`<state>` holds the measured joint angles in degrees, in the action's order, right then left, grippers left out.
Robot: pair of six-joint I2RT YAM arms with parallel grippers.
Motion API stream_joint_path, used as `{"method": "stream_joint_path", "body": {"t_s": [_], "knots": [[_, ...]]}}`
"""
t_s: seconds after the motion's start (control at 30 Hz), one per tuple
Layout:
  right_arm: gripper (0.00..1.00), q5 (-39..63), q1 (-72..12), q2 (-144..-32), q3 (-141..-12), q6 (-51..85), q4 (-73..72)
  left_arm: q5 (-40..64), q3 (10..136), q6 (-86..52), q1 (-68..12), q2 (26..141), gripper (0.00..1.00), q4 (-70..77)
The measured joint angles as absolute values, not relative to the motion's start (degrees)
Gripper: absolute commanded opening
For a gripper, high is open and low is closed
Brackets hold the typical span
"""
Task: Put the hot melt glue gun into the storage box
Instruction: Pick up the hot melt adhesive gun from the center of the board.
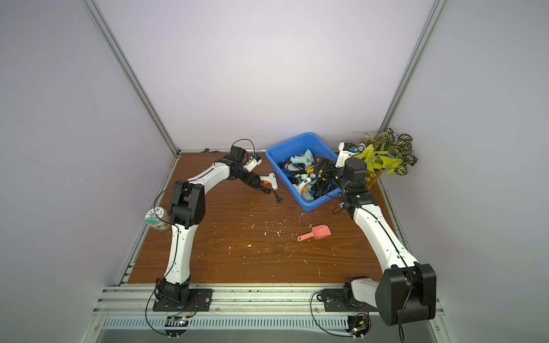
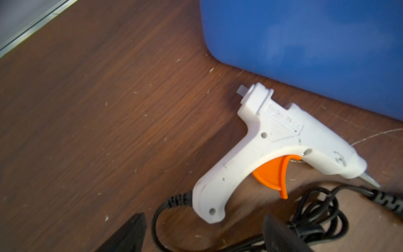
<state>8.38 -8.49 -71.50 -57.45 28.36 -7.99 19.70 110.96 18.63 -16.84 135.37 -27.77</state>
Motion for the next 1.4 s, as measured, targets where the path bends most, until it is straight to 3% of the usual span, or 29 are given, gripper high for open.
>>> {"method": "stream_joint_path", "body": {"t_s": [0.27, 0.47, 0.67, 0.8, 1.0, 1.1, 1.4], "knots": [[1.00, 7.11, -8.49, -69.41, -56.47, 28.36, -7.70, 22.94, 117.19, 22.26, -16.84, 140.57, 0.81, -29.04], [1.00, 6.20, -8.49, -68.60, -56.31, 28.38, -7.70, 24.93, 117.97, 23.03, -16.84, 141.62, 0.71, -29.61], [0.99, 6.24, -8.49, -68.62, -55.31, 28.58, -7.68, 26.00, 117.25, 23.70, -16.88, 141.58, 0.38, -29.61], [1.00, 6.22, -8.49, -68.62, -54.72, 28.75, -7.68, 26.46, 114.87, 24.27, -16.86, 140.38, 0.34, -28.53], [1.00, 6.24, -8.49, -68.55, -54.57, 29.08, -7.77, 26.13, 108.95, 24.45, -16.91, 136.73, 0.08, -27.55], [1.00, 6.33, -8.49, -68.10, -54.11, 29.43, -7.99, 25.15, 104.81, 24.47, -16.91, 133.84, 0.00, -27.77], [1.00, 9.80, -8.49, -67.72, -52.16, 31.20, -9.65, 18.39, 88.01, 21.08, -16.93, 119.63, 0.00, -25.08]]}}
